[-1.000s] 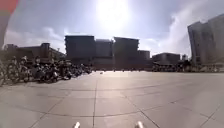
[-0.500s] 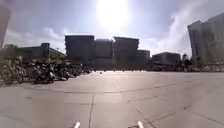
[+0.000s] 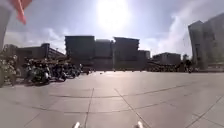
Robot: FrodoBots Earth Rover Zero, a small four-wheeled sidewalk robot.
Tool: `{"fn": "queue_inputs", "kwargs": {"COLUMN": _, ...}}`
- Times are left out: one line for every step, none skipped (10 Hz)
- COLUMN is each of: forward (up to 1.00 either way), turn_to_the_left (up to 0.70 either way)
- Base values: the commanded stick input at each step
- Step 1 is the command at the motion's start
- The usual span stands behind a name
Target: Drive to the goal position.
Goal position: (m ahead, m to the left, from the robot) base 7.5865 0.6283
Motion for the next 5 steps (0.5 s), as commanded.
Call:
{"fn": "queue_inputs", "kwargs": {"forward": 0.70, "turn_to_the_left": 0.00}}
{"fn": "queue_inputs", "kwargs": {"forward": 0.70, "turn_to_the_left": 0.00}}
{"fn": "queue_inputs", "kwargs": {"forward": 0.70, "turn_to_the_left": 0.00}}
{"fn": "queue_inputs", "kwargs": {"forward": 0.70, "turn_to_the_left": 0.00}}
{"fn": "queue_inputs", "kwargs": {"forward": 0.70, "turn_to_the_left": 0.00}}
